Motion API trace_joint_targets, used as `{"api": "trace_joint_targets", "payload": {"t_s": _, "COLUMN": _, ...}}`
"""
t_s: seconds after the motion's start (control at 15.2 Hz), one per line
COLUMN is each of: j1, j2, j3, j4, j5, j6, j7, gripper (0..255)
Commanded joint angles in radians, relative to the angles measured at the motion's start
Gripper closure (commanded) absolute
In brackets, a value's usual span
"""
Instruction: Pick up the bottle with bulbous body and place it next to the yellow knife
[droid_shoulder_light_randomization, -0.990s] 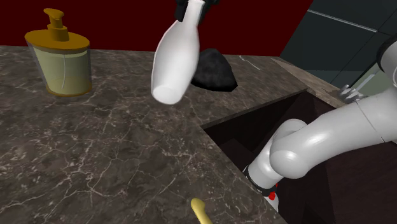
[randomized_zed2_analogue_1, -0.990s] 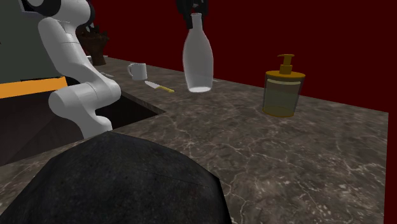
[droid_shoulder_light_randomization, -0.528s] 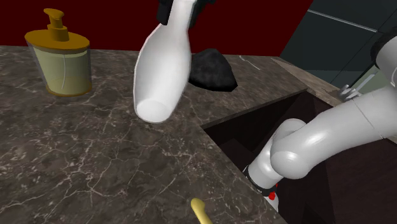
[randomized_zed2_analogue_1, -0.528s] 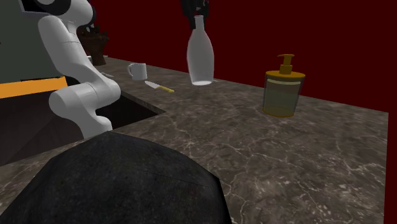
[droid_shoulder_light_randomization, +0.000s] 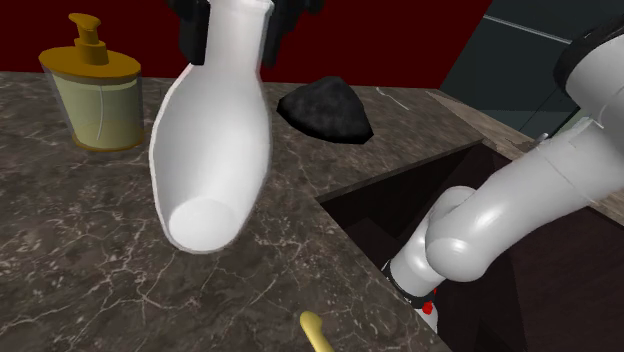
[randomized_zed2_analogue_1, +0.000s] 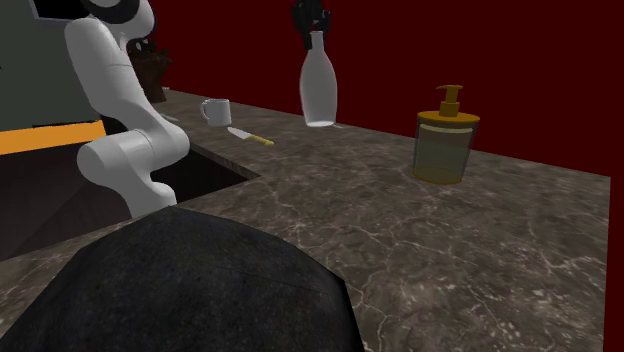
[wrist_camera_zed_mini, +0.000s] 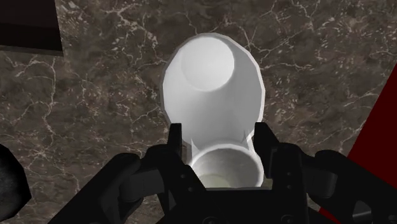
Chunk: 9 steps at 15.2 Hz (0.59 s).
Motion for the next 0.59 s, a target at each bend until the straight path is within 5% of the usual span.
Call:
{"api": "trace_joint_targets", "payload": {"t_s": 0.0, "j1": 0.003, "j2": 0.056, "j3": 0.074, "j4": 0.065, "j5": -0.033, "j6": -0.022, "j7": 0.076, "gripper": 255}}
{"api": "trace_joint_targets", "payload": {"t_s": 0.33, "j1": 0.072, "j2": 0.314, "j3": 0.319, "j4": 0.252, "j5": -0.254, "j6": -0.084, "j7": 0.332, "gripper": 255}}
{"api": "trace_joint_targets", "payload": {"t_s": 0.53, "j1": 0.288, "j2": 0.532, "j3": 0.378, "j4": 0.417, "j5": -0.475, "j6": -0.176, "j7": 0.497, "gripper": 255}}
